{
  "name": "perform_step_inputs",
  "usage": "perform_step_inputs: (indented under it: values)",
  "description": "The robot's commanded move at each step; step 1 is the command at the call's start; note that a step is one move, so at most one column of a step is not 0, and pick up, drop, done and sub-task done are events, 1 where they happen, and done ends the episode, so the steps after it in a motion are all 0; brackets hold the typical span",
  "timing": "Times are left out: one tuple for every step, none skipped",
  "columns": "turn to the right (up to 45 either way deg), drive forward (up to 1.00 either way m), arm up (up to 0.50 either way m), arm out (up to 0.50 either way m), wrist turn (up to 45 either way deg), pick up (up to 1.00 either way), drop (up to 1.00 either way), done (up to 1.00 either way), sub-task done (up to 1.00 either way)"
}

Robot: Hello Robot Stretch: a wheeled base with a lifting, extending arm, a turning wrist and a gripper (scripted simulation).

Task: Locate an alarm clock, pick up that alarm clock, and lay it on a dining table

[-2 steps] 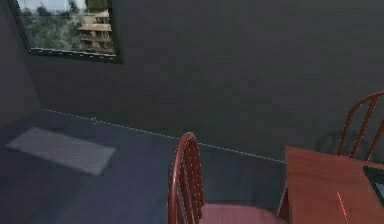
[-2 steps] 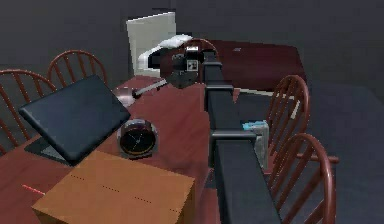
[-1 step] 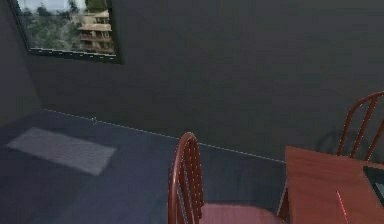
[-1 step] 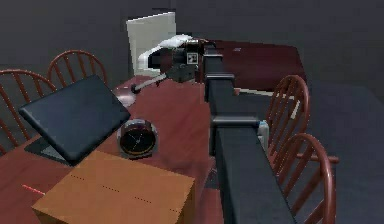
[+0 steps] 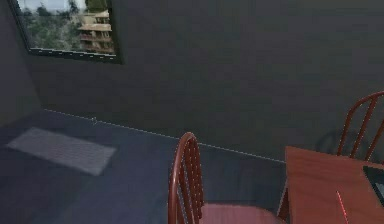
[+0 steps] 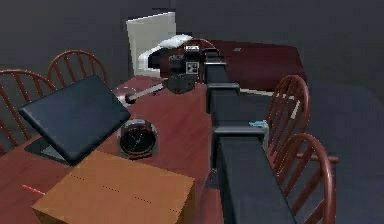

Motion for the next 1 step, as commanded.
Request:
perform_step_inputs:
  values:
    - [0.0,0.0,0.0,0.0,0.0,0.0,0.0,1.0,0.0]
